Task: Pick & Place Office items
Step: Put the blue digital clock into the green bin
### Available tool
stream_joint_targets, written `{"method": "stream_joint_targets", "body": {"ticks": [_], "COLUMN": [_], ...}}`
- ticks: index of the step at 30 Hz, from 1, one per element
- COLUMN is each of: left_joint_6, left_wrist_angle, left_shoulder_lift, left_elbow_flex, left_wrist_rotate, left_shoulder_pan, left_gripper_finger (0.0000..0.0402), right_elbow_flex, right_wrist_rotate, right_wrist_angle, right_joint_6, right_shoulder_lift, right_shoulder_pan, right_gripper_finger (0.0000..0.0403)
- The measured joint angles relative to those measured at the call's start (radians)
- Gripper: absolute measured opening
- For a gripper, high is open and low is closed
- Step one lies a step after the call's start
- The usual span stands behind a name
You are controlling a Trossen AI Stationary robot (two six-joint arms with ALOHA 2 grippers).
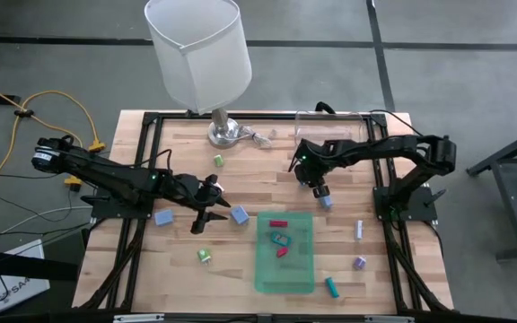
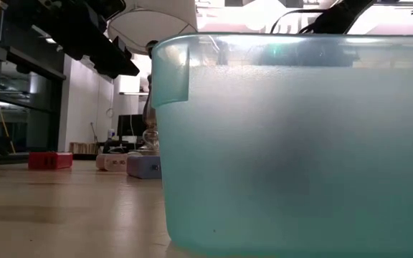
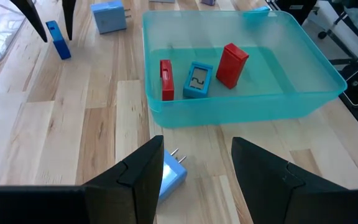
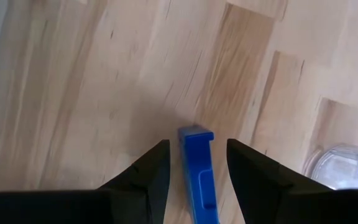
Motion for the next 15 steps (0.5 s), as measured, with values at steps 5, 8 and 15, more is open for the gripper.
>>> {"method": "stream_joint_targets", "body": {"ticks": [5, 8, 15], "left_joint_6": [0.000, 0.000, 0.000], "left_wrist_angle": [0.000, 0.000, 0.000], "left_shoulder_lift": [0.000, 0.000, 0.000], "left_elbow_flex": [0.000, 0.000, 0.000], "left_wrist_rotate": [0.000, 0.000, 0.000], "left_shoulder_pan": [0.000, 0.000, 0.000], "left_gripper_finger": [0.0184, 0.0184, 0.0184], "right_elbow_flex": [0.000, 0.000, -0.009], "right_wrist_rotate": [0.000, 0.002, 0.010], "right_wrist_angle": [0.001, -0.001, -0.002], "right_joint_6": [0.000, 0.000, 0.000], "right_shoulder_lift": [0.000, 0.000, 0.000], "right_shoulder_pan": [0.000, 0.000, 0.000], "right_gripper_finger": [0.0146, 0.0146, 0.0146]}}
